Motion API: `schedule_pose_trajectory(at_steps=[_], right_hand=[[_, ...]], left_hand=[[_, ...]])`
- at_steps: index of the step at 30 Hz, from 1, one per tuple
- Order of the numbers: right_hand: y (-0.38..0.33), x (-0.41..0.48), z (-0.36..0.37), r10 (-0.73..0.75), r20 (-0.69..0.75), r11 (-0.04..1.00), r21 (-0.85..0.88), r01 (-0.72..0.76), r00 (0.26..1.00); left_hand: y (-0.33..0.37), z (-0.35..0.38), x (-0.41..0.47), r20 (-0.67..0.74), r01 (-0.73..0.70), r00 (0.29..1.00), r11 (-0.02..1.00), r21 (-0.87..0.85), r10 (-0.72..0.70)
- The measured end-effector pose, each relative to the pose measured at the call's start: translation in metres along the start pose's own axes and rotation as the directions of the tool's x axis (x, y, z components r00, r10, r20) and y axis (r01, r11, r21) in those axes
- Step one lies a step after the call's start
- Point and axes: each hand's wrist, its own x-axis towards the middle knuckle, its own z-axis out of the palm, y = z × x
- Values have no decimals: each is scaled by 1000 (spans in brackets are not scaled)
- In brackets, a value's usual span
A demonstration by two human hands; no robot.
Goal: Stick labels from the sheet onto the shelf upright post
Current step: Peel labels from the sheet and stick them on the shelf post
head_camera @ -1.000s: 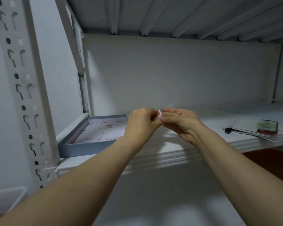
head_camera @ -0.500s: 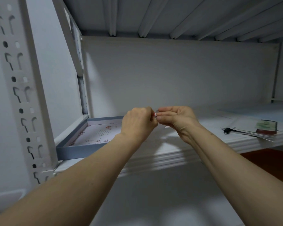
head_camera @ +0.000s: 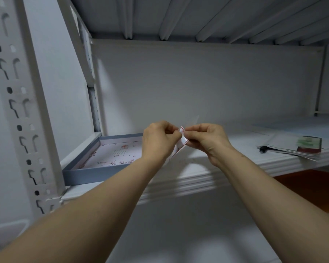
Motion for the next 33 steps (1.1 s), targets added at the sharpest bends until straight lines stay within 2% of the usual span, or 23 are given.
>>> schedule_pose_trajectory(at_steps=[5, 10, 17, 19, 20, 21, 22, 23, 24, 25, 26, 27, 28, 29, 31, 33], right_hand=[[4, 3, -5, 40, -42, 999, -24, -41, 998], [7, 3, -6, 48, -84, 998, -47, -52, 995], [12, 9, -11, 41, -149, 994, -98, -56, 988], [16, 13, -15, 46, -169, 989, -131, -69, 984], [18, 15, -18, 28, -173, 979, -196, -62, 985], [21, 17, -21, -9, -167, 941, -334, -48, 986], [23, 17, -23, -54, -157, 851, -524, -37, 986], [23, 16, -25, -112, -153, 720, -694, -26, 982], [21, 14, -25, -177, -152, 600, -800, -15, 972], [16, 11, -24, -244, -150, 557, -831, 11, 958], [11, 8, -22, -272, -150, 599, -800, 45, 950], [3, 4, -18, -246, -154, 718, -692, 73, 957], [-5, 0, -13, -156, -140, 833, -551, 54, 978], [-13, -4, -8, -31, -99, 903, -430, -15, 995], [-24, -12, 0, 154, -5, 939, -310, -148, 988], [-29, -18, 5, 212, 34, 949, -247, -197, 977]], left_hand=[[-2, 5, 0, 59, 195, 981, 949, -250, -186], [-4, 7, -3, 136, 333, 943, 851, -406, -304], [-6, 8, 1, 180, 430, 898, 715, -552, -401], [-9, 8, 4, 135, 407, 908, 753, -517, -398], [-10, 8, 5, 101, 377, 921, 790, -484, -377], [-11, 7, 5, 67, 340, 935, 824, -454, -349], [-11, 6, 4, 40, 300, 949, 853, -427, -313], [-11, 5, 3, 20, 259, 961, 877, -405, -274], [-10, 5, 2, 1, 217, 972, 902, -374, -233], [-9, 5, 0, -25, 168, 982, 931, -325, -186], [-8, 4, -1, -60, 109, 990, 963, -247, -127], [-7, 2, -3, -100, 39, 994, 989, -144, -54], [-6, 1, -6, -135, -32, 990, 999, -17, 29], [-5, 1, -8, -156, -108, 980, 988, 110, 125], [-5, 0, -13, -151, -270, 935, 919, 287, 322], [-6, -2, -18, -136, -382, 883, 857, 347, 449]])
